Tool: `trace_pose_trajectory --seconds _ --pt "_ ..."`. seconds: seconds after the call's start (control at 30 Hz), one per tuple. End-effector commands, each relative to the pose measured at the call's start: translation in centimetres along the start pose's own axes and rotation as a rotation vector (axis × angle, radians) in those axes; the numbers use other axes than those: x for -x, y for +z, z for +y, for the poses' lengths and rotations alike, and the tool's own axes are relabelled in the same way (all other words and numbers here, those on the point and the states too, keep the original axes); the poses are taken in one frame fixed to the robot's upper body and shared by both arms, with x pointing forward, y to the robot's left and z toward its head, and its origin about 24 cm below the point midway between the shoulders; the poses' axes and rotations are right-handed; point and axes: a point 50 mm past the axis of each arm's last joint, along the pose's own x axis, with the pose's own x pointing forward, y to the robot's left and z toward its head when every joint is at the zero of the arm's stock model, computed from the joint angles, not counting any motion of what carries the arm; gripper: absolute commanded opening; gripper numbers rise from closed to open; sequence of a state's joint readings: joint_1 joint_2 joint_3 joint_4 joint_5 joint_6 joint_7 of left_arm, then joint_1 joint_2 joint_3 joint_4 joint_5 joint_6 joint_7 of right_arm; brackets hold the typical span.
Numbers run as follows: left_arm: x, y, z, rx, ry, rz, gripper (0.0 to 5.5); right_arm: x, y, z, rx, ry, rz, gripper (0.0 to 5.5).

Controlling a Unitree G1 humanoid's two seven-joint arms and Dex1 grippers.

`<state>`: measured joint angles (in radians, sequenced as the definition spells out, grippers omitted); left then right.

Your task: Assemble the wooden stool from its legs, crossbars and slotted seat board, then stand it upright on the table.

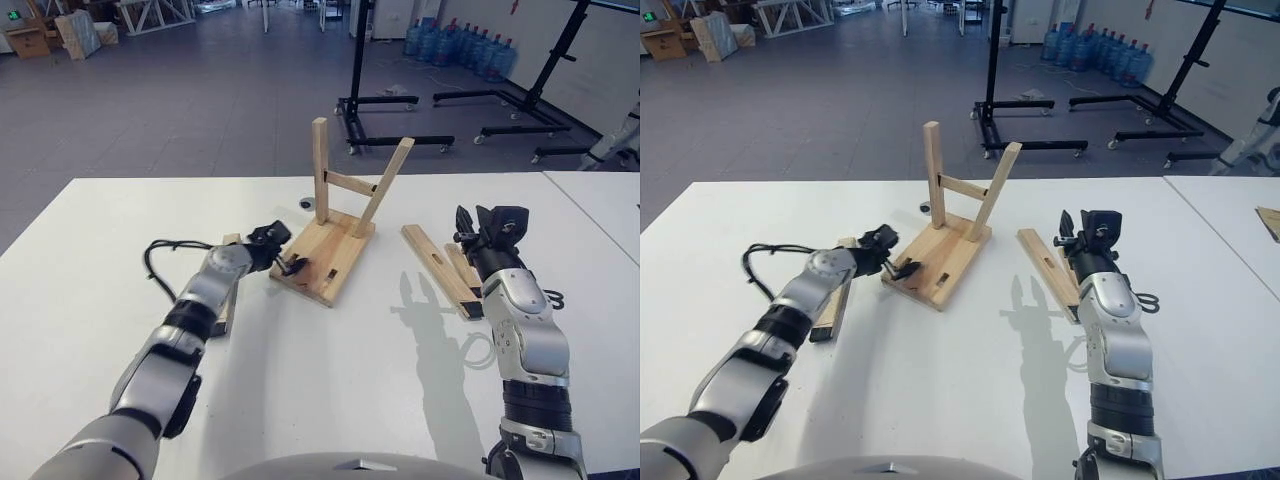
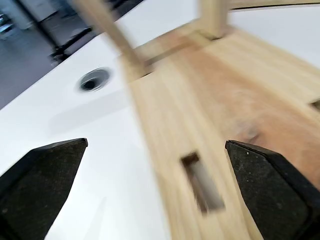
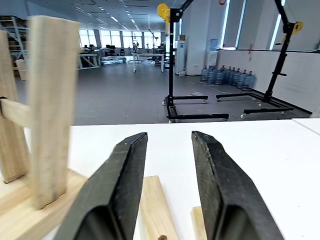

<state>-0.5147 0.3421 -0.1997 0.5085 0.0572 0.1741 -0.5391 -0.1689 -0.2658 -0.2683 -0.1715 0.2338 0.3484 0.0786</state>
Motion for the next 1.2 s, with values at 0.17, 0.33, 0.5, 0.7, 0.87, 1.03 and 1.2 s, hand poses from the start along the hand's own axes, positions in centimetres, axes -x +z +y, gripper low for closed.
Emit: trace_pose_trajectory --seconds 0.17,0.33,0.5,0.7,0.87,1.03,1.2 --pt "4.0 -1.9 -4.2 0.093 0.07 0.091 5.09 0.1 1.0 -1.4 0.034 -0.098 -0.024 1.6" --pt "3.7 1.7 -8.0 -0.045 -0.097 -0.009 5.09 0.4 0.1 -0.7 0.037 -0.069 0.016 1.6" --pt "6.4 0.0 -11.4 -0.153 -0.456 0.062 5.09 0.4 -0.1 -0.7 0.036 -0.07 0.023 1.6" --pt "5.6 3.7 -7.8 0.037 -0.248 -0.151 5.09 0.6 -0.6 -0.3 0.022 -0.066 0.036 1.6" --pt "4.4 6.3 -1.8 0.289 0.041 -0.315 5.09 0.5 -0.9 0.0 0.009 -0.06 0.05 1.6" --pt "-0.4 1.8 1.4 0.081 0.291 0.039 5.09 0.5 -1.2 0.5 0.011 -0.038 0.06 1.6" --pt "-2.1 0.6 1.9 -0.087 0.281 0.128 5.09 0.9 -1.6 1.0 0.006 -0.02 0.077 1.6"
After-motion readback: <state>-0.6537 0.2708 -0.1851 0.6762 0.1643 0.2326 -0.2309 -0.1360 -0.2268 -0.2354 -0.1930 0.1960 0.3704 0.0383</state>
